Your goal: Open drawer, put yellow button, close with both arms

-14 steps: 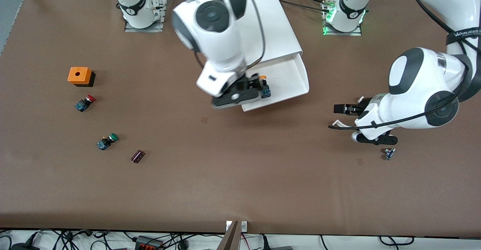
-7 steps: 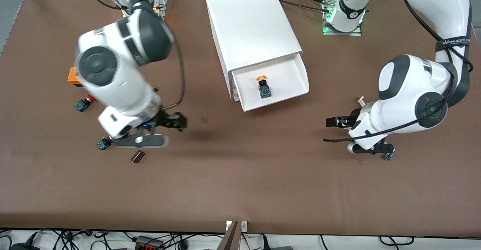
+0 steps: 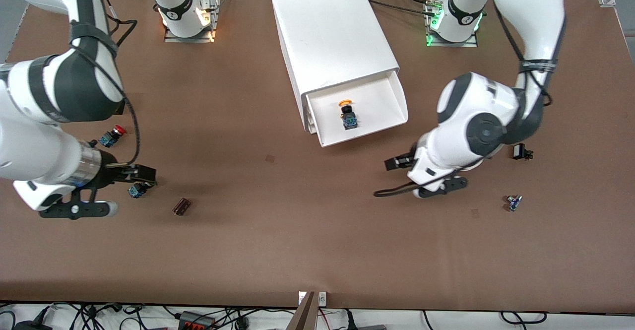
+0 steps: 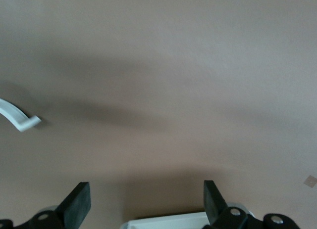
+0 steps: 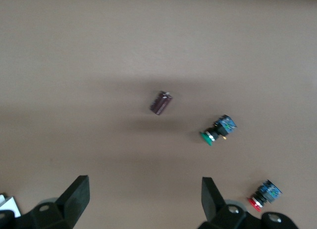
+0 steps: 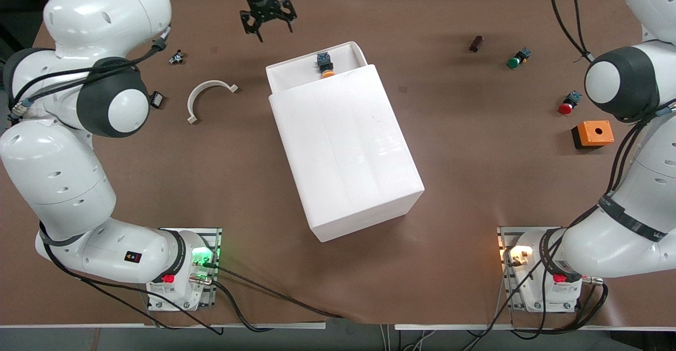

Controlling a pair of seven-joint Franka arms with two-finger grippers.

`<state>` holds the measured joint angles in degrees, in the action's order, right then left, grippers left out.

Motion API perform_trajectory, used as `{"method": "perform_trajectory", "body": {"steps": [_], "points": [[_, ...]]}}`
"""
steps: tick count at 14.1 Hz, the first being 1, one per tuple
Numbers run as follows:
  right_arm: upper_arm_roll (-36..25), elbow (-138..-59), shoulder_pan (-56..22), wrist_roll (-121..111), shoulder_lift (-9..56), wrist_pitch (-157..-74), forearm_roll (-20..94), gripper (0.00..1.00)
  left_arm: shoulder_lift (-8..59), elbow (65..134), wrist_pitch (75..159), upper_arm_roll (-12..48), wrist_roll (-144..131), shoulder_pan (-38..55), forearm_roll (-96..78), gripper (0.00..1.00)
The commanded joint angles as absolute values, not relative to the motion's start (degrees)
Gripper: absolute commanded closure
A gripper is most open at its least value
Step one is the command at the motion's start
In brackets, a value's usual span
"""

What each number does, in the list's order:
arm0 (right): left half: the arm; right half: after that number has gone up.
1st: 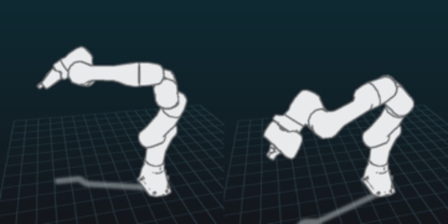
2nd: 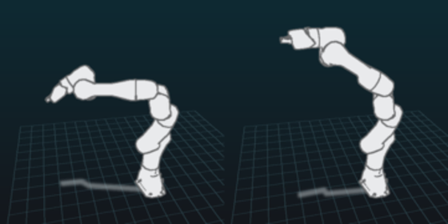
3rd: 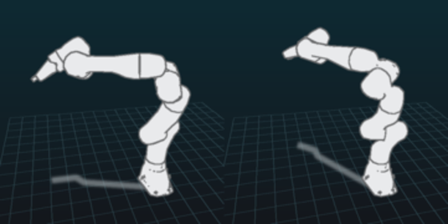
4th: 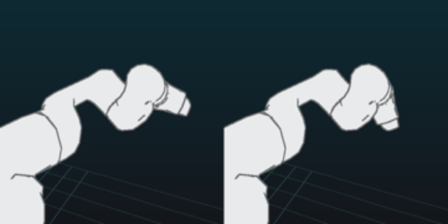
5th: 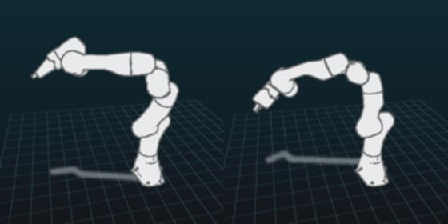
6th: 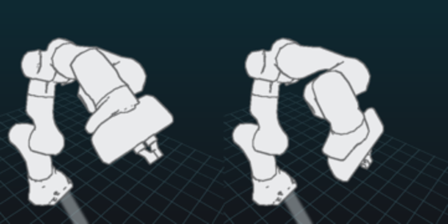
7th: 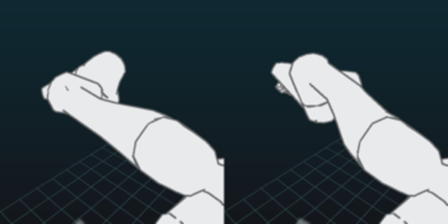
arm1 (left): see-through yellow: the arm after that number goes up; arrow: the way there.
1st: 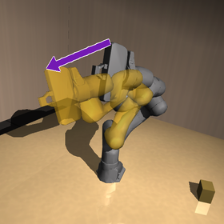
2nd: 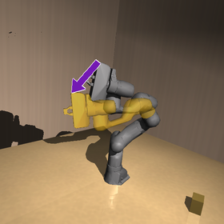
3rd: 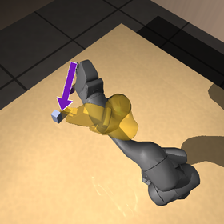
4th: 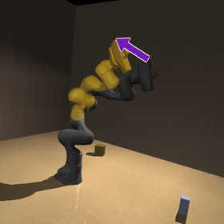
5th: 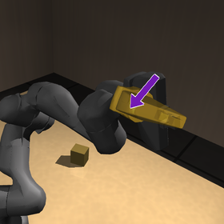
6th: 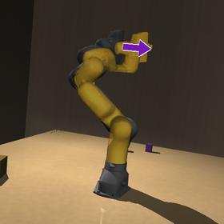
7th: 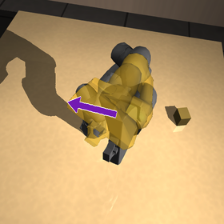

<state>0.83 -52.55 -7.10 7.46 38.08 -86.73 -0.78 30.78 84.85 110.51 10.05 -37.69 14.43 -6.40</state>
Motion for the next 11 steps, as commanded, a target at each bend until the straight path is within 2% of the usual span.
{"method": "perform_trajectory", "body": {"steps": [1,3,7,11], "points": [[1.93,-53.44,-4.49,6.59,34.73,-84.12,-0.88,0.0,29.36,89.54,115.9,9.84,-42.09,17.48,-5.8,0.0],[1.93,-55.53,-2.3,6.5,31.75,-83.76,-0.88,0.0,28.13,92.36,118.03,9.84,-45.34,19.68,-5.8,0.0],[1.85,-64.76,1.4,2.22,23.49,-84.64,-0.97,0.0,25.58,95.27,116.63,10.71,-45.79,20.83,-5.8,0.0],[1.76,-71.53,2.2,-1.23,16.98,-86.48,-1.49,0.0,23.65,98.69,116.54,12.65,-45.97,21.01,-5.8,0.0]]}}
